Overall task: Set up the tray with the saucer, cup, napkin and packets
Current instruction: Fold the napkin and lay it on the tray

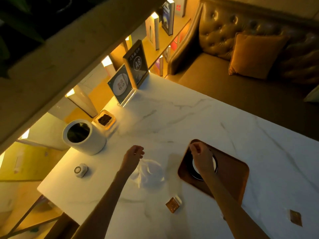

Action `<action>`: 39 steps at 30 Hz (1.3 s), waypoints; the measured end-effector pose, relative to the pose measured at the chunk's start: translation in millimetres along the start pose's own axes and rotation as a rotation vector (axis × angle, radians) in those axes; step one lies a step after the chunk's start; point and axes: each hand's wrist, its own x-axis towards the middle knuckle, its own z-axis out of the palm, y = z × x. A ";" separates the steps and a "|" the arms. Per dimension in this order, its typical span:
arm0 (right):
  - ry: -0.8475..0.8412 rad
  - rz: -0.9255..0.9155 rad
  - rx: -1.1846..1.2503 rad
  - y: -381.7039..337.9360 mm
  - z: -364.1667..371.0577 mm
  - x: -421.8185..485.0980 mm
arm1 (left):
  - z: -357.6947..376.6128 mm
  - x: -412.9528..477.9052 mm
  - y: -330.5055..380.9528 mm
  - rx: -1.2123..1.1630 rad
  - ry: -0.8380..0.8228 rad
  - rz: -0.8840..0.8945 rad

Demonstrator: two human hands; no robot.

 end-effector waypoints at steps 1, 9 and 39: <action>-0.022 -0.016 0.000 -7.7 9.1 -2.9 | -7.5 0.6 -4.7 0.044 0.008 0.012; -0.337 -0.029 -0.249 -39.5 112.4 -21.4 | -42.0 1.2 -29.6 0.468 -0.114 0.206; -0.638 -0.287 -0.271 -105.5 59.5 -26.0 | -93.4 -32.4 34.2 0.022 -0.113 0.293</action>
